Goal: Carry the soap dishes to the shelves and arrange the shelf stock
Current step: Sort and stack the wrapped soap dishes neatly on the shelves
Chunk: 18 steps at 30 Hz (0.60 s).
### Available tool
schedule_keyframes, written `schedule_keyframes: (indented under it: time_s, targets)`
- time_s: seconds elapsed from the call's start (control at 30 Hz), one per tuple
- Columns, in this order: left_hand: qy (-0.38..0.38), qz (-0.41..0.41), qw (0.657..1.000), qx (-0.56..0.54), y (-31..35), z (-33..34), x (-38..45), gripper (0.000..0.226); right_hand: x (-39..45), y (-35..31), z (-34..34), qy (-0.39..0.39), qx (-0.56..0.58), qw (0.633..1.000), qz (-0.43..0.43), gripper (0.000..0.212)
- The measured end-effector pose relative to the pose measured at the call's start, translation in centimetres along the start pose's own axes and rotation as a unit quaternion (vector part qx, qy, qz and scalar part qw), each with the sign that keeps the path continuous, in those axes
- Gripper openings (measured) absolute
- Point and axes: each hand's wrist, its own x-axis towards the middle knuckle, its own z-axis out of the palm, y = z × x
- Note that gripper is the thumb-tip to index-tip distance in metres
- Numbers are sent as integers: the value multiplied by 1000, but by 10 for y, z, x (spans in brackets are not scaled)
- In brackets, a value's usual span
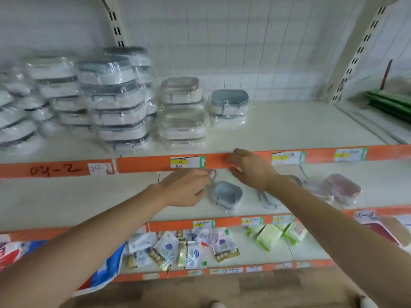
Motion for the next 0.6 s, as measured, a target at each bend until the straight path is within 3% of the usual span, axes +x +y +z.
schedule_keyframes:
  time_s: [0.17, 0.33, 0.47, 0.6]
  targets:
    - [-84, -46, 995, -30, 2, 84, -9, 38, -36, 6, 81, -67, -21, 997, 30, 39]
    - [-101, -138, 984, -47, -34, 164, 18, 44, -32, 35, 163, -95, -2, 990, 102, 55]
    - [-76, -189, 977, -58, -74, 220, 61, 55, -5, 64, 216, -86, -22, 987, 131, 76]
    - [-34, -218, 975, -39, -109, 255, 114, 83, 25, 91, 246, -93, -23, 984, 148, 104]
